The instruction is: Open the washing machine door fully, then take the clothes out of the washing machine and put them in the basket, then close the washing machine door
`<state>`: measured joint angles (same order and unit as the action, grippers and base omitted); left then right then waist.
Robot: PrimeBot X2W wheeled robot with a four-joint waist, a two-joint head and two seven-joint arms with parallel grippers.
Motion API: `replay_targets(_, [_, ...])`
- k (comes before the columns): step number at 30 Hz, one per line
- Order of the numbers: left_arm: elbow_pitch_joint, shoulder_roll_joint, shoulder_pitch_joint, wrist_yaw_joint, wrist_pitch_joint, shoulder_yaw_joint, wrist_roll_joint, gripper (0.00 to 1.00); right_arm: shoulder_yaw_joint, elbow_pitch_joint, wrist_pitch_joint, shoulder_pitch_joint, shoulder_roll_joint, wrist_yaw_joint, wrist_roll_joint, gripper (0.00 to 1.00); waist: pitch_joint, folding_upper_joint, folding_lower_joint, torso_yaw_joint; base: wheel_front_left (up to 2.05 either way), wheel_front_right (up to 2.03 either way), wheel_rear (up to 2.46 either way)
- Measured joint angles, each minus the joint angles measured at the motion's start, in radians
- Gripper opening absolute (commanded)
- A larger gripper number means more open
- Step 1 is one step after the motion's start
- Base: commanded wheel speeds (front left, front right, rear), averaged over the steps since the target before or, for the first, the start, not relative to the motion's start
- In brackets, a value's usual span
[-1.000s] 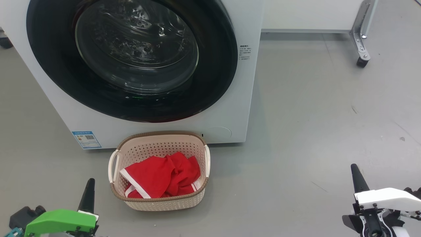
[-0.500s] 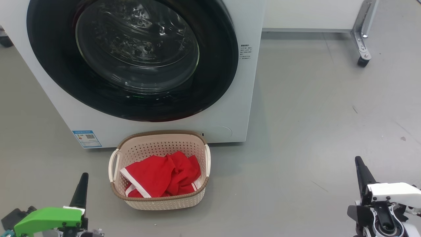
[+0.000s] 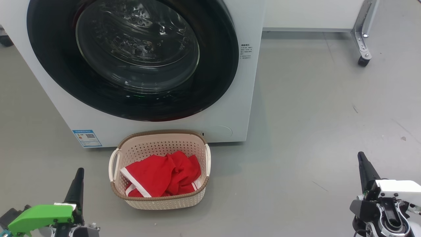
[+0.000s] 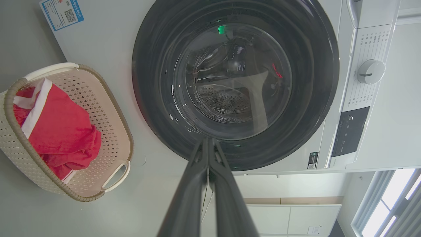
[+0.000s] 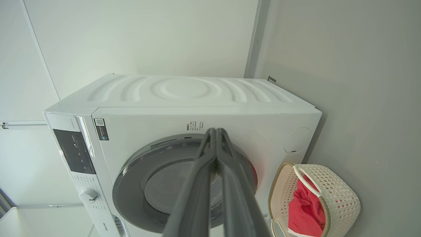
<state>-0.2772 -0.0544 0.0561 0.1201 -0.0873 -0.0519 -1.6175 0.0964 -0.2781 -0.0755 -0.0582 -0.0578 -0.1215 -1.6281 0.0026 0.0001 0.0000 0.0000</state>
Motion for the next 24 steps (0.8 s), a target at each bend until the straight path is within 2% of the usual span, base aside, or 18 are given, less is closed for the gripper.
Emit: replay_targets(24, [-0.002, 0.0, 0.001, 0.0, -0.001, -0.001, 0.0, 0.0, 0.002, 0.0, -0.001, 0.0, 0.0, 0.0, 0.0, 0.0, 0.0, 0.0, 0.0, 0.0, 0.0, 0.0, 0.0])
